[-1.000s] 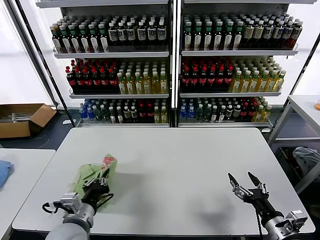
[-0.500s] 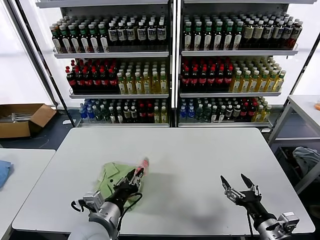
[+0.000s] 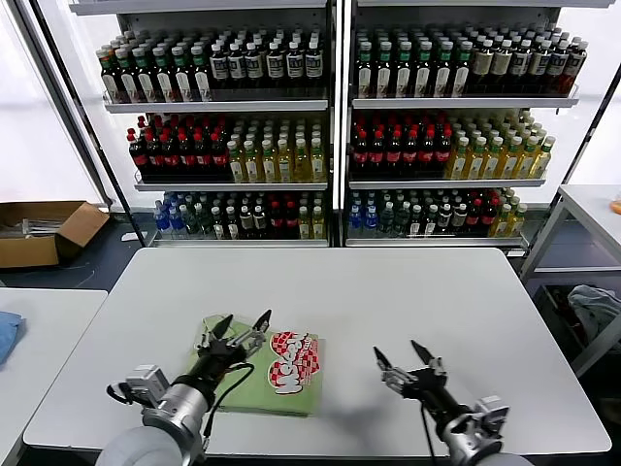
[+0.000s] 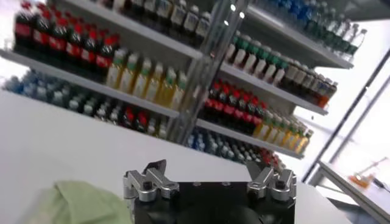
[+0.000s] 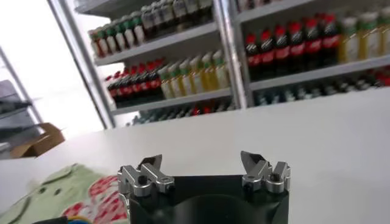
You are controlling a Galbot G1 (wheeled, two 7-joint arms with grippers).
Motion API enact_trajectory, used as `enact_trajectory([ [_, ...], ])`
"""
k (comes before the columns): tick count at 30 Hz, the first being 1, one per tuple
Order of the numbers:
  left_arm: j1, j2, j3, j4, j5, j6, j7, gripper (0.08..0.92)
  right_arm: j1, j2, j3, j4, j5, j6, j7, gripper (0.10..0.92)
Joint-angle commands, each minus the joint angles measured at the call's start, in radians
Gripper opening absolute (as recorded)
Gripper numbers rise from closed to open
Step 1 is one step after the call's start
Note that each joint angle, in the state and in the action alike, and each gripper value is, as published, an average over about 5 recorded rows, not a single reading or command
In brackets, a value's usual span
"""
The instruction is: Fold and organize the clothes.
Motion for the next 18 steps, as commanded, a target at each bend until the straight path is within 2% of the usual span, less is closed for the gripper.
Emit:
enact_trajectory([
  [1, 0.083, -0.003, -0.181, -0.026, 0.066, -0.023, 0.056, 0.813, 0.239, 0.034, -0.368, -0.209, -0.083, -0.078, 0.045, 0.823],
  [7, 0.075, -0.016, -0.262, 0.009, 0.181, -0.049, 0.088, 0.823, 0.295, 0.032, -0.459, -0.246, -0.180, -0.154, -0.010, 0.823],
  [10, 0.059, -0.013, -0.297, 0.020, 0.170, -0.047, 0.091, 0.823, 0.308, 0.034, -0.473, -0.254, -0.195, -0.182, -0.008, 0.787],
  [18, 0.028, -0.042, -0.349, 0.043, 0.123, -0.043, 0.081, 0.823, 0.320, 0.020, -0.442, -0.238, -0.148, -0.197, -0.012, 0.567],
])
